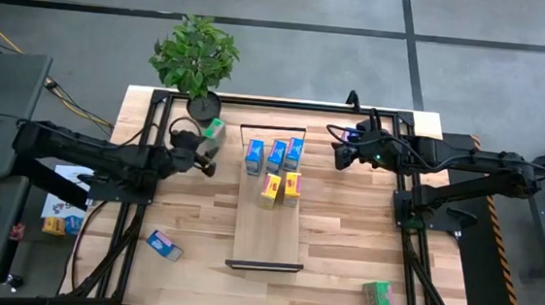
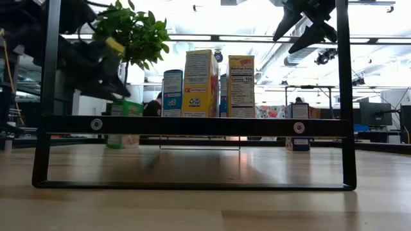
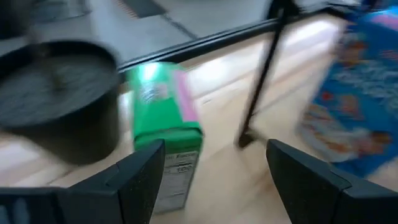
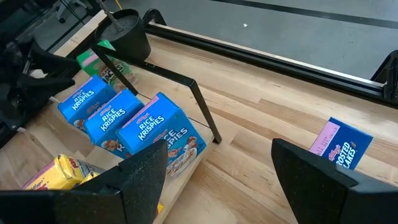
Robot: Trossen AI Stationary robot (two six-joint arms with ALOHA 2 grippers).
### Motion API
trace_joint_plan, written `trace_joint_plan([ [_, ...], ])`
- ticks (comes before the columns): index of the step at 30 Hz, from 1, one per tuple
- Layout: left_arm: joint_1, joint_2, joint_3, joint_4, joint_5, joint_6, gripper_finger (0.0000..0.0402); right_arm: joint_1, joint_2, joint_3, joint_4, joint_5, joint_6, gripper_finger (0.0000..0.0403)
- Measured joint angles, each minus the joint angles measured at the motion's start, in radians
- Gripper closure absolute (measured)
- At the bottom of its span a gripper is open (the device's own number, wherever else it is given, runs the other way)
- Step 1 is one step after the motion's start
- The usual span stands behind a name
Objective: Stack cereal on shelf
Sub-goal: Put the top green cereal box on the shelf
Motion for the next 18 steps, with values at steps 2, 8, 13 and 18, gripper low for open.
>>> trace_joint_plan([
  [2,0.027,0.000,0.000,0.039,0.045,0.067,0.0131,0.000,0.000,0.000,0.000,0.000,0.000,0.0123],
  [8,0.114,0.000,0.000,0.044,0.109,0.083,0.0131,0.000,0.000,0.000,0.000,-0.004,0.000,0.0123],
  [13,0.163,0.000,0.000,0.044,0.126,0.082,0.0131,0.000,0.000,0.000,0.000,-0.005,0.003,0.0123],
  [18,0.164,-0.043,0.013,-0.006,0.224,0.040,0.0131,0.000,0.000,0.000,0.000,-0.006,0.003,0.0123],
])
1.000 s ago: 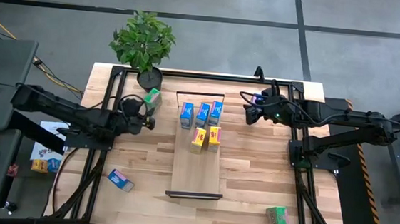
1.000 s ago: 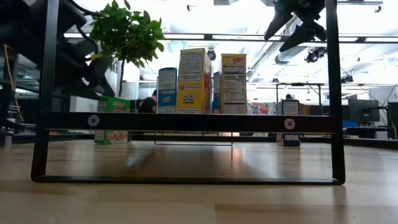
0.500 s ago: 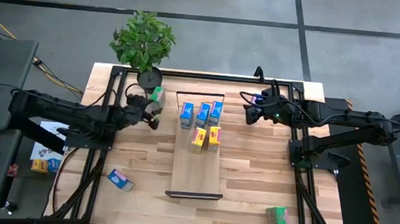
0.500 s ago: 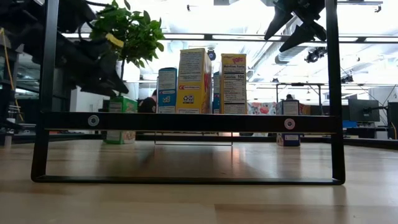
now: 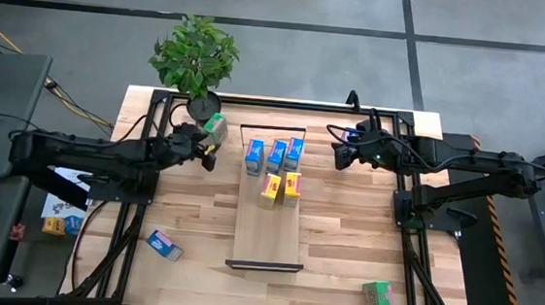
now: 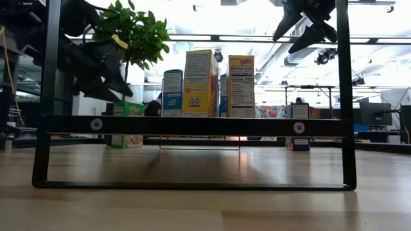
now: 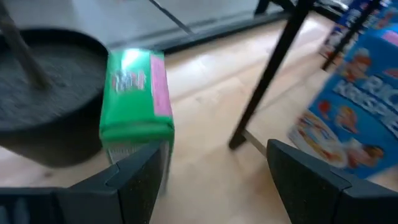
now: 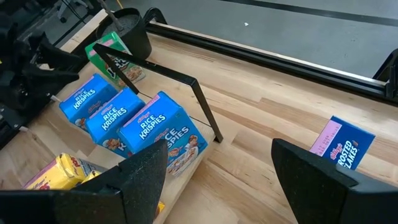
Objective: Stack cereal on shelf
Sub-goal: Put the top green cereal box on the shelf
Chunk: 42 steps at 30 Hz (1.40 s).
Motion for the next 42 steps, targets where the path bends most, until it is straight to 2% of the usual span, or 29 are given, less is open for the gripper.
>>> trace_joint_plan([
  [7,0.000,-0.069,0.031,-0.072,0.105,-0.061,0.0131,0.000,0.000,0.000,0.000,-0.001,0.017,0.0123],
  [12,0.004,-0.080,0.031,-0.063,0.106,0.024,0.0131,0.000,0.000,0.000,0.000,0.001,0.016,0.0123],
  [18,0.028,-0.080,0.031,-0.059,0.107,-0.007,0.0125,0.000,0.000,0.000,0.000,0.001,0.023,0.0123],
  [23,0.042,-0.087,0.031,-0.057,0.108,0.017,0.0086,0.000,0.000,0.000,0.000,0.000,0.023,0.0123],
  [29,0.042,-0.088,0.031,-0.050,0.106,0.127,0.0029,0.000,0.000,0.000,0.000,-0.007,0.023,0.0123],
  [35,0.041,-0.088,0.031,-0.059,0.137,0.086,0.0017,0.000,0.000,0.000,0.000,-0.007,0.016,0.0123],
  [39,0.042,-0.084,0.031,-0.093,0.106,0.076,0.0018,0.000,0.000,0.000,0.000,-0.007,0.015,0.0123],
  [42,0.042,-0.084,0.031,-0.159,0.009,0.042,0.0018,0.000,0.000,0.000,0.000,-0.008,0.015,0.0123],
])
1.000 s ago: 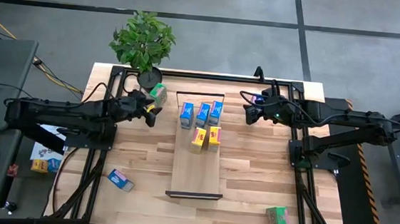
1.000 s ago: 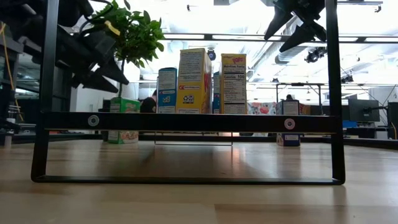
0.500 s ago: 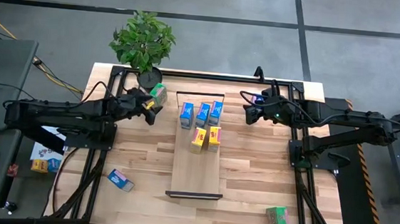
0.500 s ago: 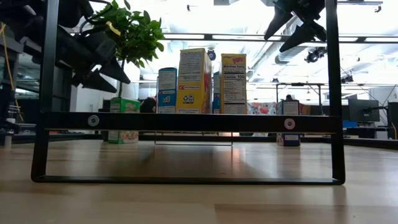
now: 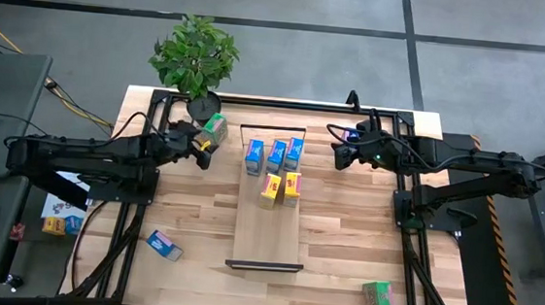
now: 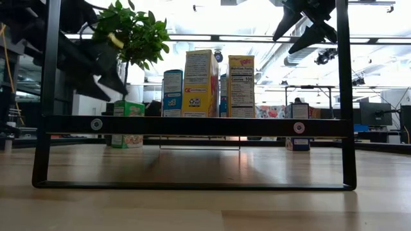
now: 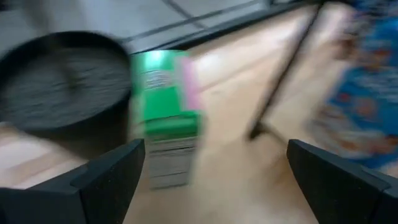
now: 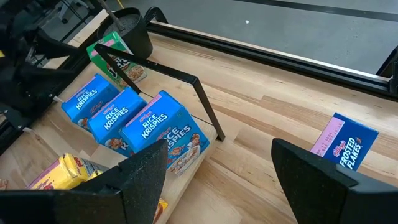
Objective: Stack cereal on shelf
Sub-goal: Put the top green cereal box on the shelf
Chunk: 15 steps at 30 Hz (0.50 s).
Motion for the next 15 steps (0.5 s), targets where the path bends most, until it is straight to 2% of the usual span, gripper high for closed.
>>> trace_joint_plan([
  [3,0.000,0.000,-0.001,-0.031,-0.091,-0.039,0.0018,0.000,0.000,0.000,0.000,-0.001,0.000,0.0123],
  [10,0.001,0.011,-0.026,0.125,-0.072,0.078,0.0017,0.000,0.000,0.000,0.000,-0.002,0.000,0.0123],
  [15,0.035,0.048,-0.041,0.129,-0.088,0.061,0.0016,0.000,0.000,0.000,0.000,-0.002,0.000,0.0123],
])
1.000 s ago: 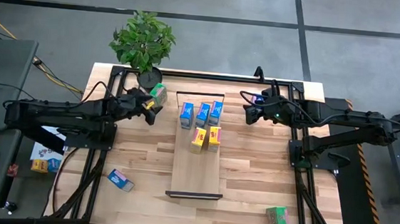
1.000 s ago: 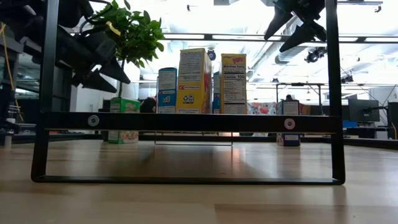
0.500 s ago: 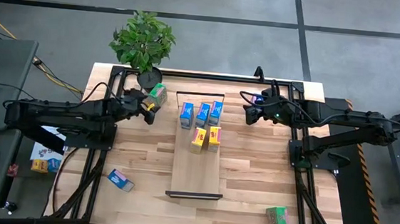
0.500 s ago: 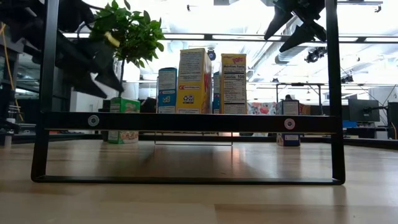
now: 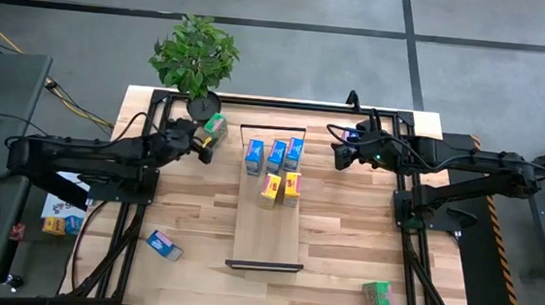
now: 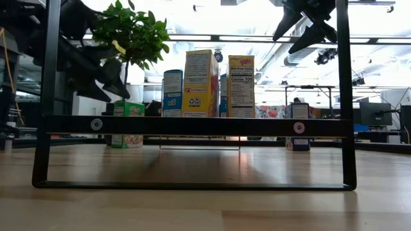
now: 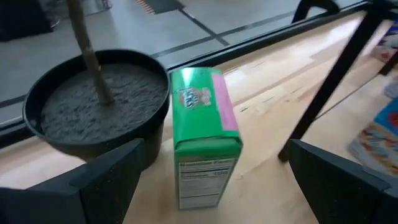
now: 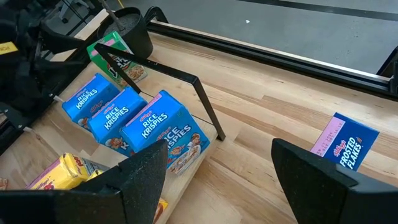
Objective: Stack cereal on shelf
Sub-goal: Put the top green cereal box on the shelf
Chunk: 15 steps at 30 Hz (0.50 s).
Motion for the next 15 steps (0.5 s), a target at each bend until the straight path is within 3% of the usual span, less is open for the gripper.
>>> trace_joint_plan([
  [8,0.050,0.084,0.000,0.134,0.040,0.075,0.0016,0.000,0.000,0.000,0.000,0.000,0.000,0.0123],
  [15,0.086,0.157,0.000,0.179,0.071,0.052,0.0016,0.000,0.000,0.000,0.000,0.000,0.000,0.0123],
])
